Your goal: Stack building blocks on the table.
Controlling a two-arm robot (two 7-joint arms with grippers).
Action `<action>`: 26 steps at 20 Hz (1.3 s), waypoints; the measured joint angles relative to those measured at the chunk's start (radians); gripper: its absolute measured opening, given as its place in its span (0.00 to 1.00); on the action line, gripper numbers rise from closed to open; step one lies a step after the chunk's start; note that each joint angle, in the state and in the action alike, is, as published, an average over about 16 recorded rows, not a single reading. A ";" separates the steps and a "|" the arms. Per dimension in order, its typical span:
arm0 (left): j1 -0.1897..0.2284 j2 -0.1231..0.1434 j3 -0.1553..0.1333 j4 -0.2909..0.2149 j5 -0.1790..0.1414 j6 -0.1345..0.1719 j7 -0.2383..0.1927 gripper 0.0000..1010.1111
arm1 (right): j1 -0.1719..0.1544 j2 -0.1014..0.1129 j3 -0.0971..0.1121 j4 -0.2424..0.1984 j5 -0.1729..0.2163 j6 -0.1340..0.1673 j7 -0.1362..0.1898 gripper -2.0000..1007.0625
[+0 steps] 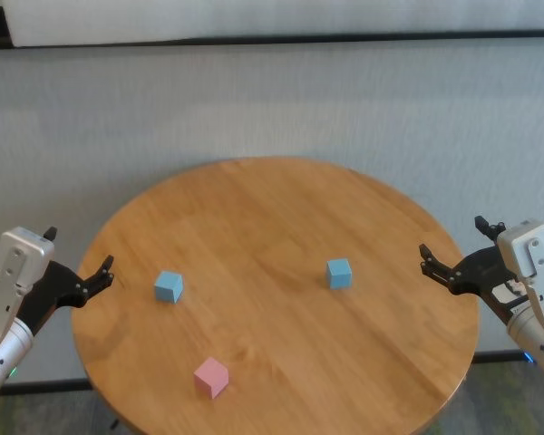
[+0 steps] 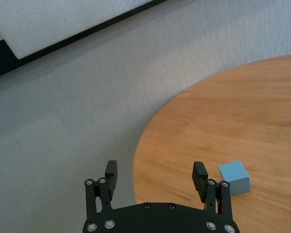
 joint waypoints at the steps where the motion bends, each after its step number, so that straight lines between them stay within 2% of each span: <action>1: 0.000 0.000 0.000 0.000 0.000 0.000 0.000 0.99 | 0.000 0.000 0.000 0.000 0.000 0.000 0.000 0.99; 26: 0.000 0.000 0.000 0.000 0.000 0.000 0.000 0.99 | 0.000 0.000 0.000 0.000 0.000 0.000 0.000 0.99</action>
